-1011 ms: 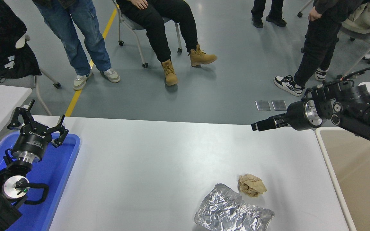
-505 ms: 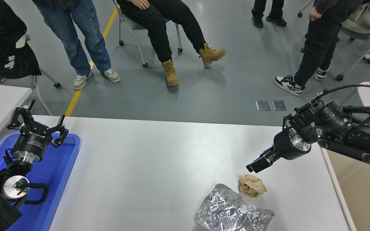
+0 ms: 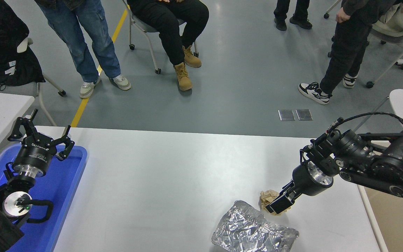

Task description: Clean the table surface

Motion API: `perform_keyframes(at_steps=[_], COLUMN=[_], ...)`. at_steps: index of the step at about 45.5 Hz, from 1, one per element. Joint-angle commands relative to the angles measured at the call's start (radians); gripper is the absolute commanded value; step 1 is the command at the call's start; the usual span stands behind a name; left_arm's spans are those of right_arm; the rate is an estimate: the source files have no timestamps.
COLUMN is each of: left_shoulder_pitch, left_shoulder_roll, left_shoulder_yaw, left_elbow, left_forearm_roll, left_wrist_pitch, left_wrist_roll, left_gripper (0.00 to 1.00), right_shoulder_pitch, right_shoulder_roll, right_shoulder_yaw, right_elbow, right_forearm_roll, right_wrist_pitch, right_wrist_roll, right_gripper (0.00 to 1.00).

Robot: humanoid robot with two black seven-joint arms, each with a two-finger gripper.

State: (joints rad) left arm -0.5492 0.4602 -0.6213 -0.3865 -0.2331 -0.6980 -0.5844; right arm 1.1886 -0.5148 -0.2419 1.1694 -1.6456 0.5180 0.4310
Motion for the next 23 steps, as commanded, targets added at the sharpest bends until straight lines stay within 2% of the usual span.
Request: perform_keyframes(at_steps=[1,23], left_shoulder_pitch=[0.000,0.000], left_shoulder_roll=[0.000,0.000], left_shoulder_yaw=[0.000,0.000], left_elbow=[0.000,0.000], left_forearm_roll=[0.000,0.000], left_wrist_pitch=[0.000,0.000], left_wrist_roll=[0.000,0.000], left_gripper=[1.00,1.00], right_shoulder_pitch=[-0.038,-0.095], right_shoulder_roll=[0.030,0.104], right_shoulder_yaw=[0.042,0.108], right_elbow=[0.003,-0.056], right_forearm_roll=[0.000,0.001], right_wrist_pitch=[-0.004,-0.006], right_wrist_roll=[0.000,-0.002], right_gripper=[0.98,0.98])
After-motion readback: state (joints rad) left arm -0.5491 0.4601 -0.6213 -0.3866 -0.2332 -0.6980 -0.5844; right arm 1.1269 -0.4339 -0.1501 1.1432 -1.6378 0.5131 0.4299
